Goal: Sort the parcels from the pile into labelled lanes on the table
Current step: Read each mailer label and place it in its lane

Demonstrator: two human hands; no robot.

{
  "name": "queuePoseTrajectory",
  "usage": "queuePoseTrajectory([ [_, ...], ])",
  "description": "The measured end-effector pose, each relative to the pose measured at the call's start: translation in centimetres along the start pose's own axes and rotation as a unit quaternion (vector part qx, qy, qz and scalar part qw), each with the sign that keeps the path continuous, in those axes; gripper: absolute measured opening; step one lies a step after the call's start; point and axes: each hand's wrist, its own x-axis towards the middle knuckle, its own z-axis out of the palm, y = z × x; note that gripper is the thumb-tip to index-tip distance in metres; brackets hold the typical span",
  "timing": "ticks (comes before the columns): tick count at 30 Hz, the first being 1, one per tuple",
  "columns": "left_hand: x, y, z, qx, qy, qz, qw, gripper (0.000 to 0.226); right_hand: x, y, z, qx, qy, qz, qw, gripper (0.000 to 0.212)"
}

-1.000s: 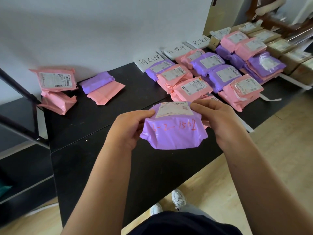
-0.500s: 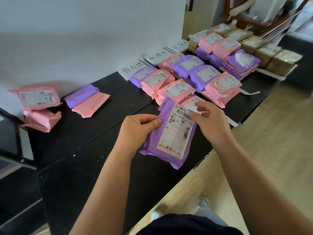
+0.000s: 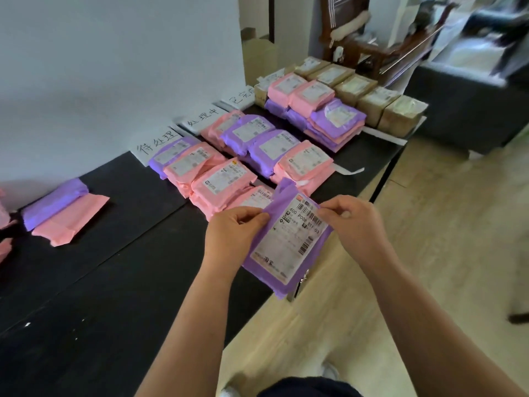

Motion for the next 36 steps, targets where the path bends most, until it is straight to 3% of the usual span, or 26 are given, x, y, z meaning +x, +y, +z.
queuePoseTrajectory([
  [5, 1.6, 2.6, 8.7, -0.013, 0.02, 0.017, 1.0, 0.01, 3.3, 4.3, -6.4, 0.025, 0.06, 0.016, 0.998, 0.011],
  [11, 2.9, 3.9, 16.6, 0.018, 0.09, 0.028, 0.995, 0.045, 7.6, 9.5, -13.6, 0.081, 0.149, 0.052, 0.984, 0.019],
  [15, 5.2, 4.7, 20.4, 0.006, 0.045, -0.021, 0.999, 0.043, 11.2, 11.8, -15.5, 0.112, 0.193, 0.08, 0.971, 0.016],
  [19, 9.0, 5.6, 24.6, -0.026, -0.022, -0.036, 0.999, 0.023, 15.5, 12.9, -15.5, 0.119, 0.186, 0.094, 0.971, 0.014],
  [24, 15.7, 7.4, 27.8, -0.052, -0.037, -0.049, 0.997, 0.005, 22.1, 13.5, -15.9, 0.106, 0.157, 0.127, 0.974, 0.013],
  [26, 18.3, 8.4, 28.6, -0.067, -0.046, -0.051, 0.995, 0.011, 24.4, 13.8, -16.3, 0.104, 0.144, 0.134, 0.975, 0.012],
  [27, 19.5, 9.1, 28.9, -0.071, -0.054, -0.054, 0.995, 0.003, 25.7, 14.0, -16.5, 0.103, 0.148, 0.132, 0.975, 0.013],
  [30, 23.0, 10.2, 30.4, -0.064, -0.068, -0.065, 0.993, 0.026, 28.9, 14.8, -16.8, 0.092, 0.149, 0.122, 0.977, 0.014],
  [33, 25.6, 10.5, 32.1, -0.043, -0.079, -0.078, 0.993, 0.015, 32.0, 16.6, -16.7, 0.076, 0.104, 0.133, 0.983, 0.013],
  [36, 28.3, 10.6, 34.1, -0.043, -0.073, -0.115, 0.99, 0.021, 36.1, 17.9, -17.1, 0.045, 0.081, 0.133, 0.987, 0.019],
])
